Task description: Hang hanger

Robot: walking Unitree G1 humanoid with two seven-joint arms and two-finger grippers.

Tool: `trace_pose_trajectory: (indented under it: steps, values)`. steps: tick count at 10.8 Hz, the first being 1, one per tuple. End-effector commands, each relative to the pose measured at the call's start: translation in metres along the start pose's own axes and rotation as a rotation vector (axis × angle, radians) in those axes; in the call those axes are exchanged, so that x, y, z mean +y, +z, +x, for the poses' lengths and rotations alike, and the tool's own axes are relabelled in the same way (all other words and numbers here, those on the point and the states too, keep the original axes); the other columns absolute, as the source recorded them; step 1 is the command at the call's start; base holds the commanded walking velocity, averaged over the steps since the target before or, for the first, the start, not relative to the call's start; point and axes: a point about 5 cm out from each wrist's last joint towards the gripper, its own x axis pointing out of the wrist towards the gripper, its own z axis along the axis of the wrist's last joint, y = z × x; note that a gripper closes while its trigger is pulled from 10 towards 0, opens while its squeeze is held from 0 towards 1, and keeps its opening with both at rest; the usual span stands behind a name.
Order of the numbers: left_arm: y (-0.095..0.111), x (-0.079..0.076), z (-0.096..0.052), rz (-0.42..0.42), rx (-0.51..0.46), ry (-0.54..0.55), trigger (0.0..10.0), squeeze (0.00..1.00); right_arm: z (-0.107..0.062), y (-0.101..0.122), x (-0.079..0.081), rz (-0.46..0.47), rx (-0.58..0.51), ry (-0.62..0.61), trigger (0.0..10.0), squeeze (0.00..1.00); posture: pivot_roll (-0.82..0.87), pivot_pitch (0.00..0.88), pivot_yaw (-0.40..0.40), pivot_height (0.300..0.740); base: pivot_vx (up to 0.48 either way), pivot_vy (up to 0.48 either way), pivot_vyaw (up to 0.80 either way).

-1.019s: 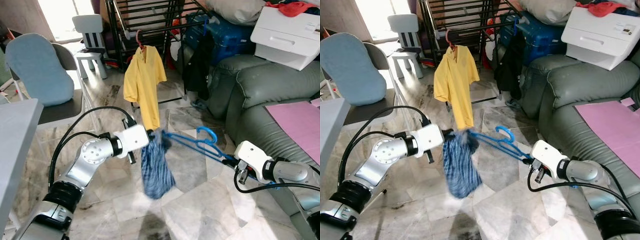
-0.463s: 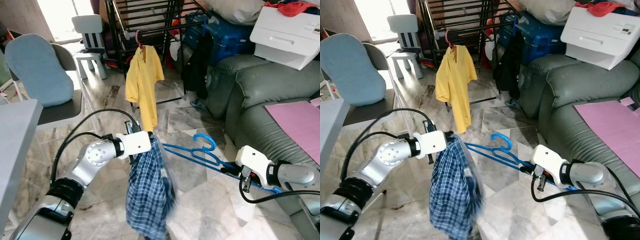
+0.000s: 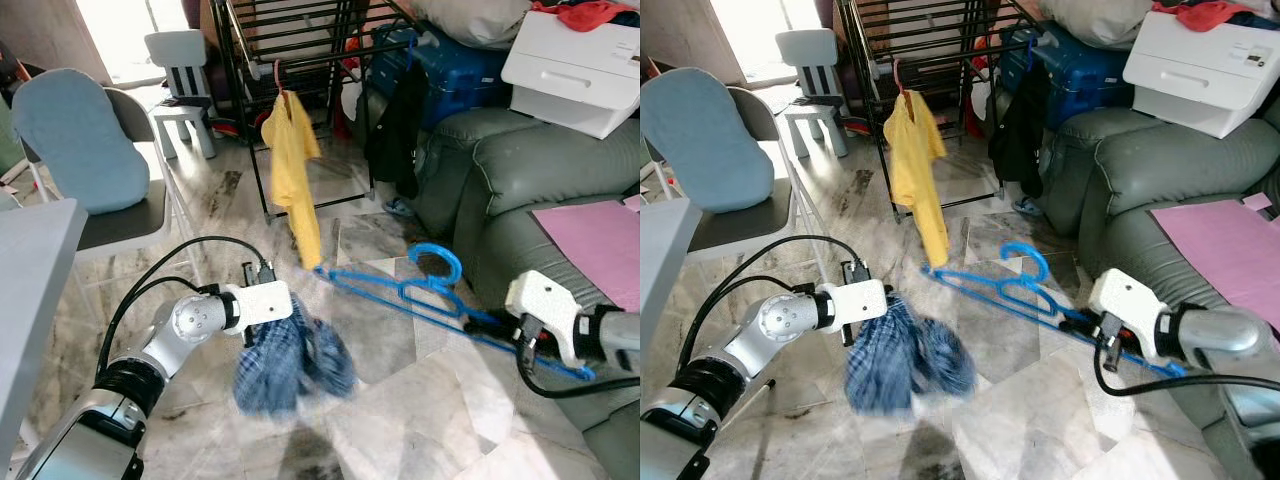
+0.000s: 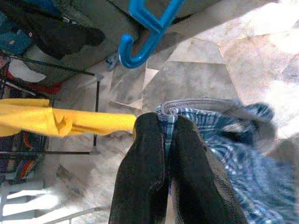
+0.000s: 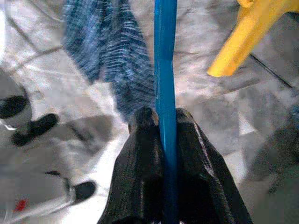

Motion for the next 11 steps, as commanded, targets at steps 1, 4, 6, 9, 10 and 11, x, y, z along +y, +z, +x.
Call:
trace_pose_trajectory:
  steps: [1,4,6,9,10,11]
  values:
    - [0.001,0.010,-0.002,0.030,0.003,0.025,10.0,0.00,-0.003,0.010,0.003,-0.009,-0.028,0.043,10.0,0.00,-0.18,0.000,0.084,0.740,0.000,0.000,0.00]
    - [0.003,0.013,-0.002,0.017,-0.017,0.037,10.0,0.00,0.013,-0.001,0.021,0.045,-0.004,0.135,10.0,0.00,-0.17,0.000,0.080,0.740,0.000,0.000,0.00]
    - [0.002,0.010,-0.002,0.012,-0.024,0.028,10.0,0.00,0.021,-0.012,0.027,0.069,0.027,0.154,10.0,0.00,-0.16,0.000,0.077,0.740,0.000,0.000,0.00]
    - [-0.009,0.006,-0.005,0.008,0.037,0.014,10.0,0.00,0.014,-0.016,0.021,0.047,0.068,0.115,10.0,0.00,-0.17,0.000,0.080,0.740,0.000,0.000,0.00]
    - [-0.028,0.004,-0.009,0.004,0.170,0.011,10.0,0.00,0.007,-0.010,0.013,0.038,0.054,0.084,10.0,0.00,-0.17,0.000,0.088,0.740,0.000,0.000,0.00]
    - [-0.031,0.004,-0.010,-0.011,0.191,0.022,10.0,0.00,0.006,-0.008,0.014,0.034,0.050,0.091,10.0,0.00,-0.17,0.000,0.088,0.740,0.000,0.000,0.00]
